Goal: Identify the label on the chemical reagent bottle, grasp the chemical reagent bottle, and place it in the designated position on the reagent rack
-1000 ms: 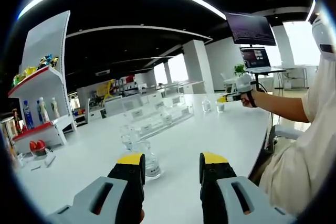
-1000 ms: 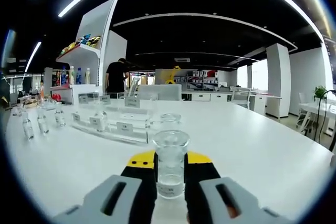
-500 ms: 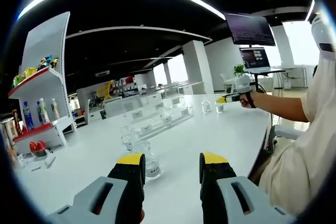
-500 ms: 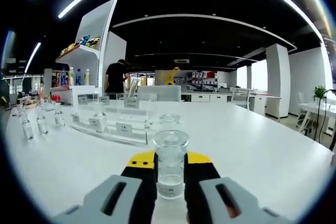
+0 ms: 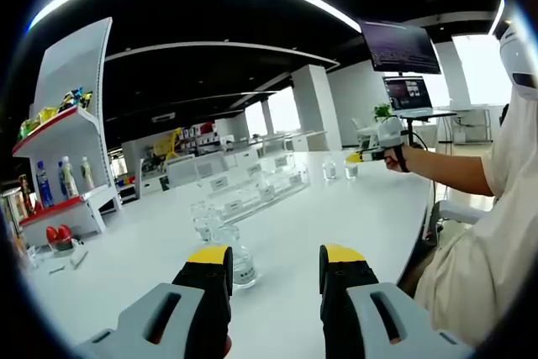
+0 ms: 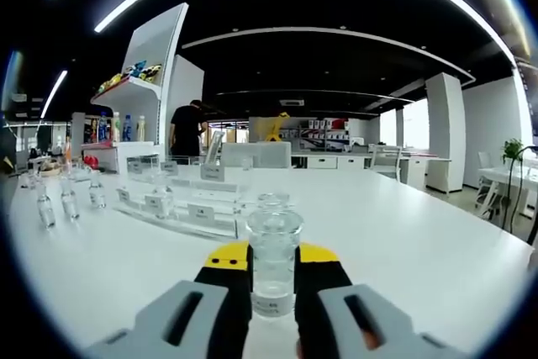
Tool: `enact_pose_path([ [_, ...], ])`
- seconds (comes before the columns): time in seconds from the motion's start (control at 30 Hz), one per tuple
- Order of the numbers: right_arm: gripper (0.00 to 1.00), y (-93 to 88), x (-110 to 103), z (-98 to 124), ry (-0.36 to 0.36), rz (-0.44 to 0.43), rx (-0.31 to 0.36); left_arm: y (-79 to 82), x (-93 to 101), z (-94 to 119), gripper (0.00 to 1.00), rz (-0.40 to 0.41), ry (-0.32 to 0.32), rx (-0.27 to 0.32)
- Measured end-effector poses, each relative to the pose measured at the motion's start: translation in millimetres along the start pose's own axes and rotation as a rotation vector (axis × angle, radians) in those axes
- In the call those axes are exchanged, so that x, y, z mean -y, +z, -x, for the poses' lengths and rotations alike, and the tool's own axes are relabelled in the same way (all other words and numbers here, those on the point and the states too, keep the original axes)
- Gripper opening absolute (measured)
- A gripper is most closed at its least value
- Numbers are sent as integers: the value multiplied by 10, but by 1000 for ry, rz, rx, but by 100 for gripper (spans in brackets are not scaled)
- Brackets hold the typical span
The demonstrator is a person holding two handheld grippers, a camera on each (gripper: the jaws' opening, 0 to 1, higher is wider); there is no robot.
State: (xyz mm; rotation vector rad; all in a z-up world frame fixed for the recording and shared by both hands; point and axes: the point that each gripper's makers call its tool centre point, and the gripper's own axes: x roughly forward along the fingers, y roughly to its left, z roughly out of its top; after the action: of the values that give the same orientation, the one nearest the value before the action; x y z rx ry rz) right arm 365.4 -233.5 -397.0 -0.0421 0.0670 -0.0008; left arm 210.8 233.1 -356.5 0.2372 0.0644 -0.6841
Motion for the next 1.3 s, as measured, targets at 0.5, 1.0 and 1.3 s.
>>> enact_pose_path([
  [0.5, 18, 274, -169, 236, 53, -7, 35, -2, 16, -8, 42, 2, -3, 2],
  [1.0, 18, 426, -298, 392, 95, 0, 57, 22, 21, 20, 42, -1, 2, 8],
  [1.3, 18, 599, -364, 423, 121, 4, 94, 17, 19, 12, 42, 0, 0, 7],
])
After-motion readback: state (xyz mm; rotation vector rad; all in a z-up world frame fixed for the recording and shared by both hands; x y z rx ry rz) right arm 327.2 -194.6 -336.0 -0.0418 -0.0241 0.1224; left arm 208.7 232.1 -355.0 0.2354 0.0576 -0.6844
